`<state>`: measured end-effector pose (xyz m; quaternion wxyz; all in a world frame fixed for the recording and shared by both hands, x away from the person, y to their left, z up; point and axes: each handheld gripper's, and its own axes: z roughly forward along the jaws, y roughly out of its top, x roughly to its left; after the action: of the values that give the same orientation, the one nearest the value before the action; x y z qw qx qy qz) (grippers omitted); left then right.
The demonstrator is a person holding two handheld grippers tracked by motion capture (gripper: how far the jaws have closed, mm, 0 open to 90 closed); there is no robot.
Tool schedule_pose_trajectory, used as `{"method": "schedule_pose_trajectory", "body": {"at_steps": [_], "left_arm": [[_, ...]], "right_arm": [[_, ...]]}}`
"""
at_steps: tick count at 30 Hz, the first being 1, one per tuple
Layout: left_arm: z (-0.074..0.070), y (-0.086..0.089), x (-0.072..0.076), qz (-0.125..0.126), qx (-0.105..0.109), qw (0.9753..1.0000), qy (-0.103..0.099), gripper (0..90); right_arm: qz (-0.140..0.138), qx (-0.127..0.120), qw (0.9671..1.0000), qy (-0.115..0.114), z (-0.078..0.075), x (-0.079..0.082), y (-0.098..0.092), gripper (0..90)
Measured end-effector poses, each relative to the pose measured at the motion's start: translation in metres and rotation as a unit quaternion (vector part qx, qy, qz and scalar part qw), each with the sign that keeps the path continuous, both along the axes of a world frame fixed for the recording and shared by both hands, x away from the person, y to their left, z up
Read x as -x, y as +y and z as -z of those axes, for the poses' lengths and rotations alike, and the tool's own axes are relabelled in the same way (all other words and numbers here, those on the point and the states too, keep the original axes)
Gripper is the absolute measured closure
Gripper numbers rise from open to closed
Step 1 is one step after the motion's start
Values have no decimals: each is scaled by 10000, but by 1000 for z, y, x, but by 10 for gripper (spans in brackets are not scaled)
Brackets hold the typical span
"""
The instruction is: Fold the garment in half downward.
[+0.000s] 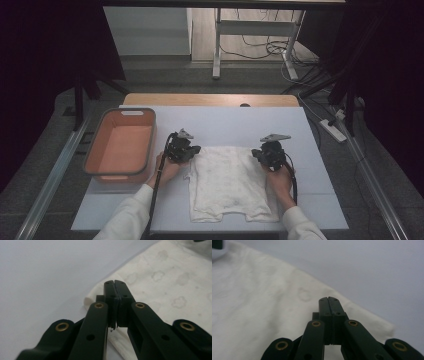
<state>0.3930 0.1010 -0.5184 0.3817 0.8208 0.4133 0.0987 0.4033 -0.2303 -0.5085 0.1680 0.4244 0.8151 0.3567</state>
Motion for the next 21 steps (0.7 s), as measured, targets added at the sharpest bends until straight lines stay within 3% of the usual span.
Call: {"method": "schedule_pose_trajectory", "body": {"at_steps": [7,8,10,16,18,21], "left_arm": [[-3,3,5,-16,98,10000,8,872],[-4,3,6,-15,114,9999,11,867],[-5,5,8,-10,166,9999,18,837],[-8,3,10,-40,141,9999,-46,484],[-8,2,10,-37,102,9999,-27,403],[-8,1,10,-50,94,9999,-28,351]], "right_arm": [[297,193,9992,175,9,-12,-18,900],[319,67,9993,181,10,-13,-21,900],[403,90,9990,175,9,-14,-26,900],[463,222,9986,112,9,-14,-30,900],[527,200,9983,137,9,-14,-34,900],[563,147,9982,144,9,-15,-38,900]]}}
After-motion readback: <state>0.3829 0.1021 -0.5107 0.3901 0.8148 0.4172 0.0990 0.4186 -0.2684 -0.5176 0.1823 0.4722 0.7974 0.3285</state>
